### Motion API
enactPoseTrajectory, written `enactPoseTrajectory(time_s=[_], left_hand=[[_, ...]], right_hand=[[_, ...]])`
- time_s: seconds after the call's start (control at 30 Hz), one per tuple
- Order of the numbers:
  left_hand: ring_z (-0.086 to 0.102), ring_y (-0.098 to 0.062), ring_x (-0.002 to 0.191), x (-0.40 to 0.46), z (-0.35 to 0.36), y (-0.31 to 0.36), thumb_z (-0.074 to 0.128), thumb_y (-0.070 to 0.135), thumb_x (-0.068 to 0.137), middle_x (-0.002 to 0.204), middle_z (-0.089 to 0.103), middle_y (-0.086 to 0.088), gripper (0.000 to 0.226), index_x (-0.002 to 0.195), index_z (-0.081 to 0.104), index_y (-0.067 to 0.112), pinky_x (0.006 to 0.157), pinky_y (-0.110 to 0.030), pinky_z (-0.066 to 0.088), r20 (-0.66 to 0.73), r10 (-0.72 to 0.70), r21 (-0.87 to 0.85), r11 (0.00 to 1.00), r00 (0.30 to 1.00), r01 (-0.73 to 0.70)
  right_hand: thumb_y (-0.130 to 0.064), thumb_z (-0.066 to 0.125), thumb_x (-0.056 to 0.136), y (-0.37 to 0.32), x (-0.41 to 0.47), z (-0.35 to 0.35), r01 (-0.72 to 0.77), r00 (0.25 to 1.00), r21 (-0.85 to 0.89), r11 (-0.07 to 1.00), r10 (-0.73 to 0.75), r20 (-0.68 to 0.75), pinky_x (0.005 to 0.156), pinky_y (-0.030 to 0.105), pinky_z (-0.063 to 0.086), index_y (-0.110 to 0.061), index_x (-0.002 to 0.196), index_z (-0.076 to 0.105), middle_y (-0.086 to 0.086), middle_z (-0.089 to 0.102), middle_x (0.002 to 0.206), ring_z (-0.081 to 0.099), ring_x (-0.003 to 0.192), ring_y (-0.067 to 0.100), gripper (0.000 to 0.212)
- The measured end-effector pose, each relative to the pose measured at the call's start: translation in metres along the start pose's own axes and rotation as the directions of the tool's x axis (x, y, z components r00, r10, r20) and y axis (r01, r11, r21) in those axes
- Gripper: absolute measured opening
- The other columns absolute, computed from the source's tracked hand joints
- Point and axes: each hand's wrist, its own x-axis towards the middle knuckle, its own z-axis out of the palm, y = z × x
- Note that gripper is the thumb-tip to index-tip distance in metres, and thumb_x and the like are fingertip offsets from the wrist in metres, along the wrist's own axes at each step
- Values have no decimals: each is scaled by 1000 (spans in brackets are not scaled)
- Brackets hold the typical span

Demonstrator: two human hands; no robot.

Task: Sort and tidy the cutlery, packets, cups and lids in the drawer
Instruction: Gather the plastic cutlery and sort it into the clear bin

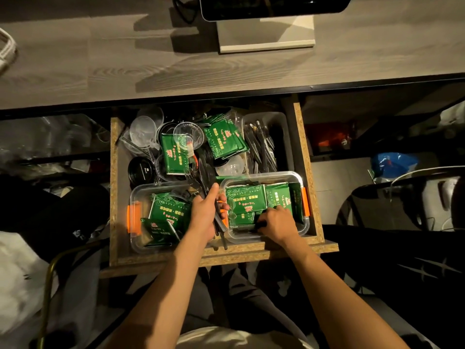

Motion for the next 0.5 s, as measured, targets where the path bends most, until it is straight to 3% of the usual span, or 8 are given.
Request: enactPoseTrajectory(time_s=[0.13, 0.3, 0.4, 0.47, 0.5], left_hand=[[54, -11, 47, -3, -3, 1, 58, 29, 100, 66, 59, -1, 21, 95, 58, 8, 38, -21, 41, -11, 28, 15, 999, 1000, -28], [54, -11, 46, -5, -3, 3, 55, 27, 102, 66, 59, -3, 22, 90, 58, 9, 39, -22, 42, -14, 68, 22, 997, 998, -67], [56, -12, 47, -7, -1, 3, 56, 26, 101, 65, 60, -4, 23, 88, 58, 7, 44, -24, 47, 3, 60, 4, 998, 998, -60], [59, -16, 49, -8, 3, 3, 56, 25, 101, 66, 60, -6, 24, 86, 59, 6, 46, -26, 51, 24, 62, -8, 998, 998, -62], [61, -18, 52, -8, 5, 3, 56, 24, 101, 68, 61, -8, 23, 88, 59, 6, 48, -27, 53, 36, 66, -18, 998, 997, -65]], right_hand=[[-43, 60, 93, 5, 4, -5, 47, 996, -23, 999, -45, 76, 89, 33, 37, -28, 116, 69, 0, 63, 115, 50, 110, 22, 30], [-37, 55, 98, 12, -5, -19, 19, 997, 243, 970, 0, -78, 83, 35, 38, -23, 114, 69, 1, 68, 103, 47, 95, 20, 25], [-29, 51, 101, 8, -13, -38, 22, 984, 555, 832, 81, -160, 81, 35, 48, -21, 101, 65, 0, 66, 90, 57, 86, 14, 16], [-22, 47, 103, -2, -19, -57, 27, 970, 758, 652, 166, -177, 73, 22, 49, -18, 96, 61, -1, 66, 86, 61, 78, 5, 16], [-20, 46, 103, -8, -21, -67, 35, 964, 843, 536, 204, -170, 72, 22, 50, -17, 95, 60, -1, 65, 83, 62, 75, 6, 17]])
